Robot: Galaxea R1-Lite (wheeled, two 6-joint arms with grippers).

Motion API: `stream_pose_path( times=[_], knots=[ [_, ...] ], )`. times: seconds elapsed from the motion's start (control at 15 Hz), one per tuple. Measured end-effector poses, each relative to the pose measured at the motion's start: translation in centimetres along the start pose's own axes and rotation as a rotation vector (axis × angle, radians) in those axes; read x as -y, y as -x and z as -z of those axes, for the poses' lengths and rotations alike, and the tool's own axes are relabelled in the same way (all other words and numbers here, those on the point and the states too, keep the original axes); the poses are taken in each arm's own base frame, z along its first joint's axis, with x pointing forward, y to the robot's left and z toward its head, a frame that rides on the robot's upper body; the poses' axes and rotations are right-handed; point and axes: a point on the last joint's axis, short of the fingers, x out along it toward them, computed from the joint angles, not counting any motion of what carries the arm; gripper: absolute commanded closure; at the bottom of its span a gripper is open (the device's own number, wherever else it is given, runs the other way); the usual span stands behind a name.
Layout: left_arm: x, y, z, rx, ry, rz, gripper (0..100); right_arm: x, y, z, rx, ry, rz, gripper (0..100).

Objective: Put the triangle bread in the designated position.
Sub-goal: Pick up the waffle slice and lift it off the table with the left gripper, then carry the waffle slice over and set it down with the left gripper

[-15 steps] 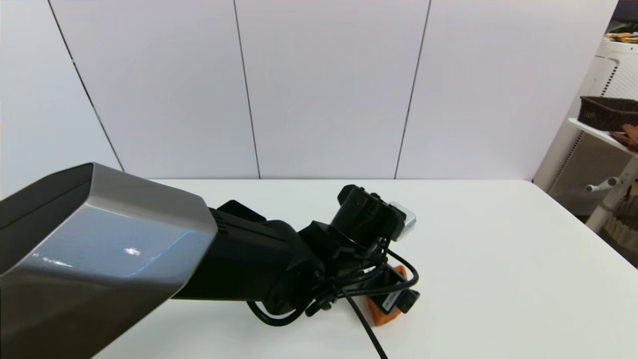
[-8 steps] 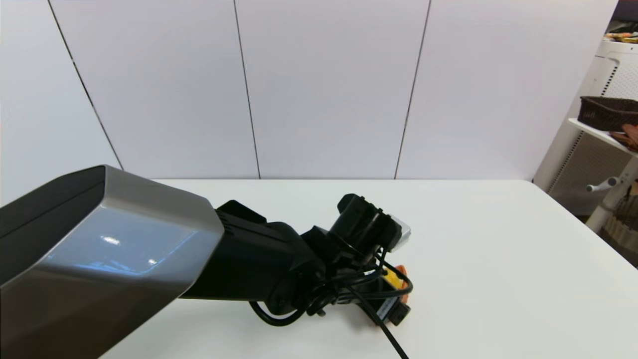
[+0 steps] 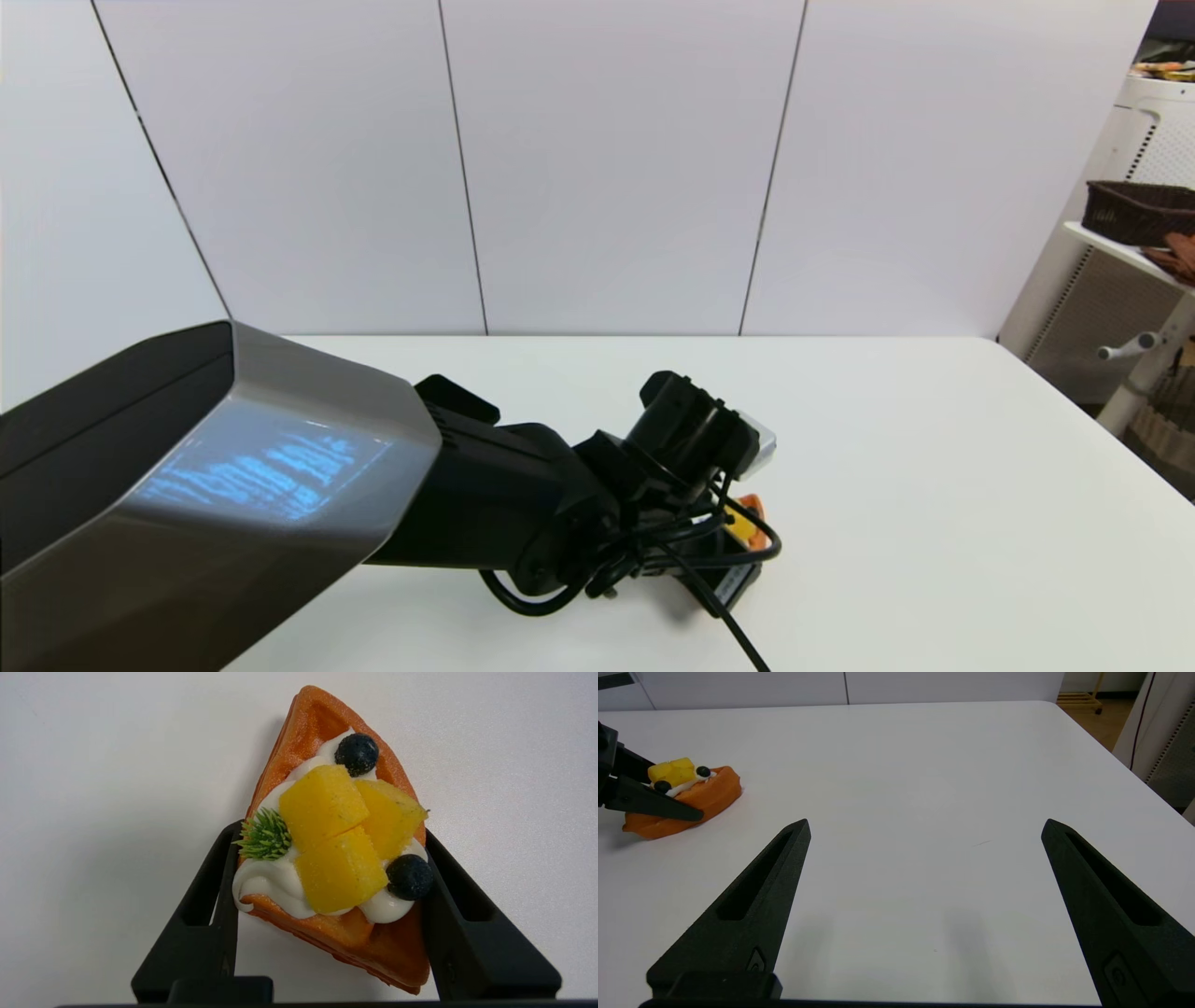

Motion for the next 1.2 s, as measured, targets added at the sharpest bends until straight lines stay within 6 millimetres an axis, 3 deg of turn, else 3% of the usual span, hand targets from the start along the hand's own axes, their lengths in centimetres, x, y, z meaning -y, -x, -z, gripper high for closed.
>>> stream_pose_path(
  times=[0.33,0.53,0.73,1.0,1.2],
  knots=[
    [0.0,0.3,-0.4,0.016,0.004,-0.003,100,0.0,0.0,0.0,0.000,0.000,0.000,0],
    [-0.4,1.3,-2.2,0.088,0.026,-0.014,100,0.0,0.0,0.0,0.000,0.000,0.000,0],
    [-2.7,2.6,-4.6,0.183,0.059,-0.061,100,0.0,0.0,0.0,0.000,0.000,0.000,0],
    [-9.6,4.5,-8.2,0.346,0.129,-0.194,100,0.0,0.0,0.0,0.000,0.000,-0.001,0],
    [-16.6,5.2,-8.5,0.415,0.200,-0.323,100,0.0,0.0,0.0,0.001,0.000,0.000,0]
  ],
)
